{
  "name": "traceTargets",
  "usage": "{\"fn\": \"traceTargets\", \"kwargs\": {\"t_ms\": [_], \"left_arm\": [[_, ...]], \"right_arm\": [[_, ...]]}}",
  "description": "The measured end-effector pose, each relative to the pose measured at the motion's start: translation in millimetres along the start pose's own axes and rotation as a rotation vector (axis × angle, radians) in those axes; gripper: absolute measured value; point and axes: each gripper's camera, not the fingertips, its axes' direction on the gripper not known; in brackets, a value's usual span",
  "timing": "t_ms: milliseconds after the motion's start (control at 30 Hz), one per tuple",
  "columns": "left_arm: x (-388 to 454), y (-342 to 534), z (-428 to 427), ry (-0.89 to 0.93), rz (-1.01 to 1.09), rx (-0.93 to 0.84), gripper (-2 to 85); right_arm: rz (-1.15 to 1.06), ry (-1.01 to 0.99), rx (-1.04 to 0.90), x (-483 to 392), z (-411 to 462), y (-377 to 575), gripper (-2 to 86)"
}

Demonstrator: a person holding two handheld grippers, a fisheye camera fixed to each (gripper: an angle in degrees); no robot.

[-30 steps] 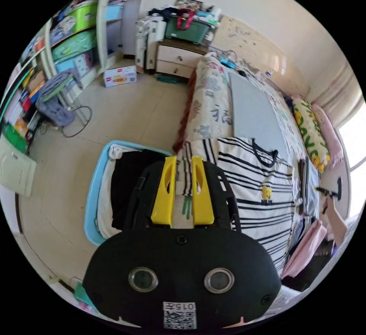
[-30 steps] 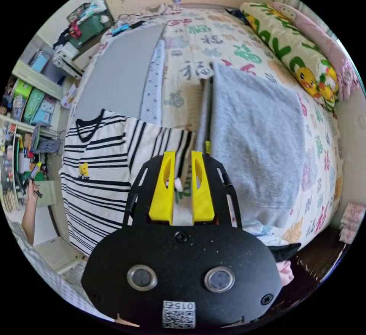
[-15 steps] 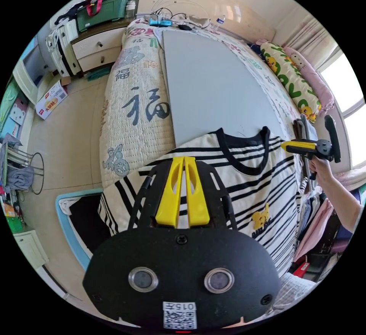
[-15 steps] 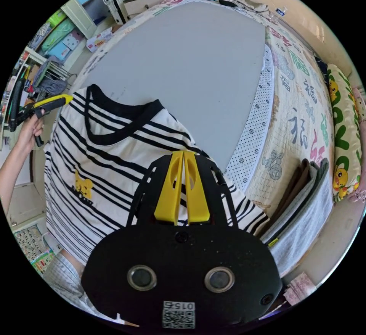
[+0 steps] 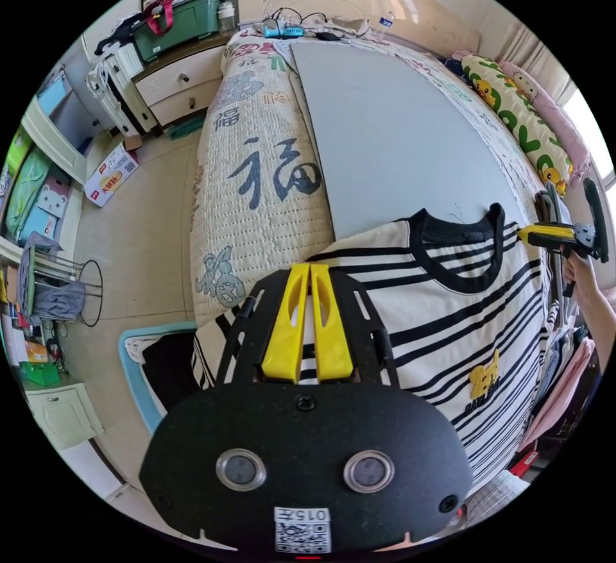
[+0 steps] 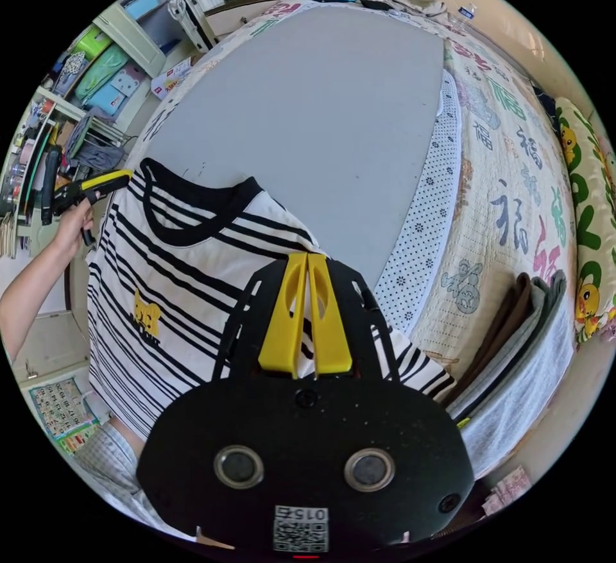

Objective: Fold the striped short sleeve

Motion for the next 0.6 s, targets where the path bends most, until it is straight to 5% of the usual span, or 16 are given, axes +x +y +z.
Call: {"fn": "traceTargets", "kwargs": {"t_ms": [133, 300, 467, 600], "left_arm": [[-17.5, 4.1, -11.1, -0.047, -0.067, 0.04, 0.0], [-35.9, 47.1, -50.4, 0.099, -0.001, 0.129, 6.1], [-28.1, 139.6, -64.3, 0.132, 0.03, -0.006, 6.4], [-29.1, 195.9, -60.2, 0.195, -0.092, -0.092, 6.4]], "right_arm": [[0.086, -0.026, -0.017, 27.3, -13.7, 19.0, -0.4], [0.158, -0.021, 0.051, 82.2, -68.4, 116.7, 2.2], [0.421, -0.084, -0.081, 158.6, -56.3, 254.1, 6.1], [0.436, -0.165, -0.12, 162.0, -37.8, 277.4, 7.9]]}}
